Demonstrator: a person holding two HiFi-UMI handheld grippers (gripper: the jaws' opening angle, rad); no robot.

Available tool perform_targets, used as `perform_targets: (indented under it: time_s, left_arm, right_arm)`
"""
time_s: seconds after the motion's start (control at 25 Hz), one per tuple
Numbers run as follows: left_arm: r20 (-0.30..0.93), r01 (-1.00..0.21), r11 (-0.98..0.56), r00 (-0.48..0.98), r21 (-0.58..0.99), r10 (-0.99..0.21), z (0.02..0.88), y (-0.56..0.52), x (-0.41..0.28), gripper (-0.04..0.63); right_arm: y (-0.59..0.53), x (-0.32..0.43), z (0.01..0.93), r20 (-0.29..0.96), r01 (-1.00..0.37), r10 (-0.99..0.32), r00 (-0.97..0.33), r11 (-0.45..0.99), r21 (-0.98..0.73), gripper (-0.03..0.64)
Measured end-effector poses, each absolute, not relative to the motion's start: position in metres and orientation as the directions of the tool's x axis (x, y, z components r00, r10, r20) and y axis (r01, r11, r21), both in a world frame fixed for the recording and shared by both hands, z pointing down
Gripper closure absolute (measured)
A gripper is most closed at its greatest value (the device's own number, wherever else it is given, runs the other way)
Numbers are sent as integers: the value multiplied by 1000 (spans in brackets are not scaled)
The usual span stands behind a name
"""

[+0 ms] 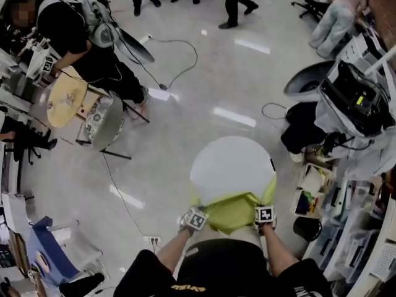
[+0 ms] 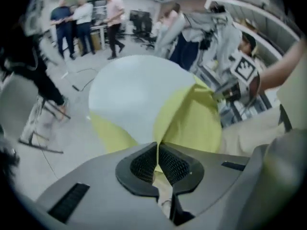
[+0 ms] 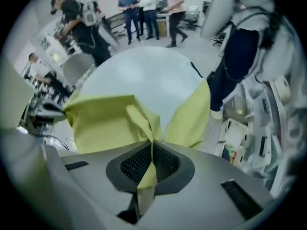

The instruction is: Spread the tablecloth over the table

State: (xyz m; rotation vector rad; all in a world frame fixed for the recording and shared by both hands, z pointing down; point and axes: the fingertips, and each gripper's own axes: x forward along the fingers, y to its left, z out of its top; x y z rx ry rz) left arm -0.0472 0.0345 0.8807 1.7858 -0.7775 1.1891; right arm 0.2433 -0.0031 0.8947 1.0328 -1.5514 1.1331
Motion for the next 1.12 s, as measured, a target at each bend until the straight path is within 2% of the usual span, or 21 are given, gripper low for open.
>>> perform_targets:
  time_s: [0.12,0.28,0.4,0.68,1.0,1.12]
  left_arm:
    - [853,-875,-316,453,368,-260,830,11,-82,575]
    - [776,-829,-444,514,339,-366,775,5,-113,575]
    - [708,-787,-533,565,310,-423,731,-3,-119,575]
    - [588,-794,-542,585,275,-558,652,22,-109,575]
    - [502,-897,-375,441,233,-744,579,104,-117,575]
    - [462,-925,-342,379,165,-802,543,140,-115,575]
  right_arm:
    - [-7,198,836,924,-955,-245,-295,92,-281,609]
    - [1,191,779,886,-971,-406,-224,16,-238,609]
    - [14,177,744,828,-953,-502,-249,-24,-302,609]
    - [56,156,676,691,-918,-627,-360,104,-384,609]
    - [117,160,598,516,-887,-728,-451,301,-350,609]
    - [140,165,567,425,-865,-761,-489,360,-351,609]
